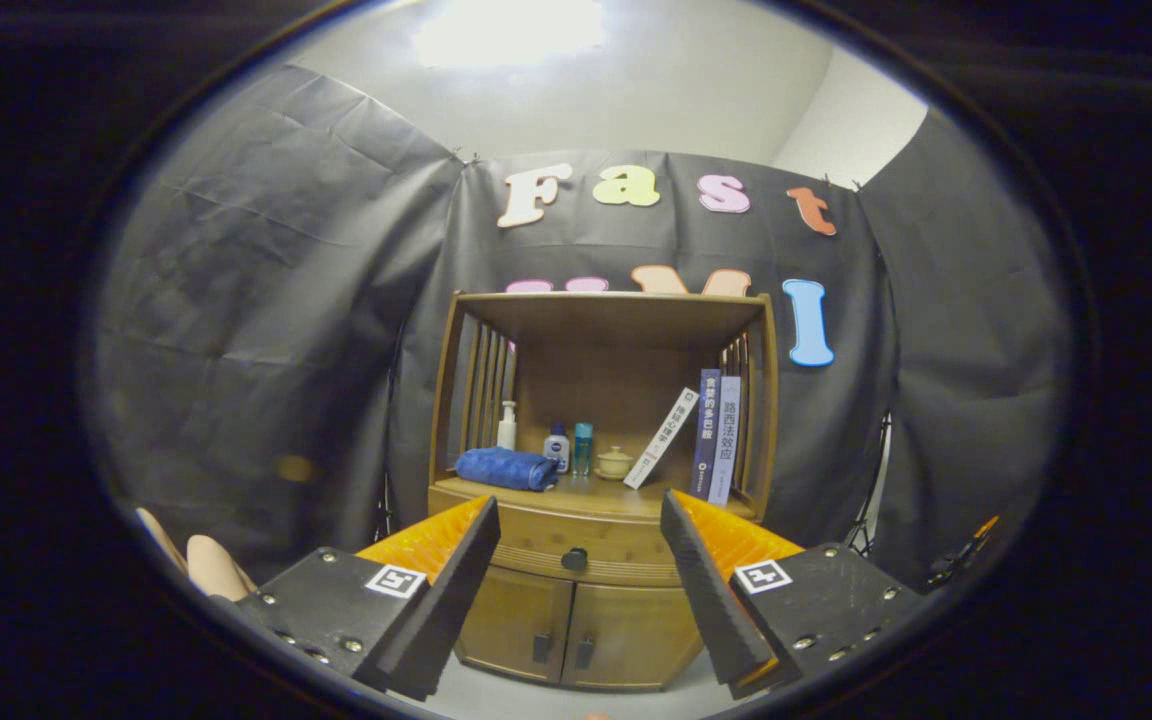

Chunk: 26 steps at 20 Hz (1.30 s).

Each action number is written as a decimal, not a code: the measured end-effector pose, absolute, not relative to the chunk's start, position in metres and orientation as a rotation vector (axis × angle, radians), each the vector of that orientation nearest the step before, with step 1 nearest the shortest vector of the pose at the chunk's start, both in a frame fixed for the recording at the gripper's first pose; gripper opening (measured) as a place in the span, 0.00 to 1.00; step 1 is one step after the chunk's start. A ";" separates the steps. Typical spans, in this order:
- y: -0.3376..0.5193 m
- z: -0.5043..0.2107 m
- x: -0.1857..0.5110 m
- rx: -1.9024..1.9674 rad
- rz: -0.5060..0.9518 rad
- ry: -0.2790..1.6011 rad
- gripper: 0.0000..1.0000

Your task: Pull open the drawer, take out the items inside it, and place them on the countertop above the cabinet.

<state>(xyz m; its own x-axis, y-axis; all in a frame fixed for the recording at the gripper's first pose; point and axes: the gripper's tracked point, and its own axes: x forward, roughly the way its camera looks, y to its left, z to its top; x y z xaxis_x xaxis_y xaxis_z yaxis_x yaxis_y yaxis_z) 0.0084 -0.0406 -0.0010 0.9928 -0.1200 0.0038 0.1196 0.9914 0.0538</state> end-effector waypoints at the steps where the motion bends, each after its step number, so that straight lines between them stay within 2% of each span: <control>1: -0.043 -0.002 0.010 0.050 -0.125 -0.007 0.96; 9: -0.049 -0.045 0.066 -0.002 -0.127 0.031 0.96; 21: -0.045 -0.206 0.222 -0.019 -0.135 0.274 0.96; 23: -0.046 -0.218 0.238 -0.035 -0.144 0.295 0.81; 25: -0.046 -0.231 0.250 -0.045 -0.141 0.325 0.80; 26: -0.048 -0.236 0.254 -0.050 -0.158 0.333 0.75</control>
<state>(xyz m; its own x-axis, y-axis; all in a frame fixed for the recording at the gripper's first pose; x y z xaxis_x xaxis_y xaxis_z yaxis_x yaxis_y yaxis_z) 0.2541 -0.0477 -0.2364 0.9329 -0.1624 -0.3214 0.1460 0.9865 -0.0746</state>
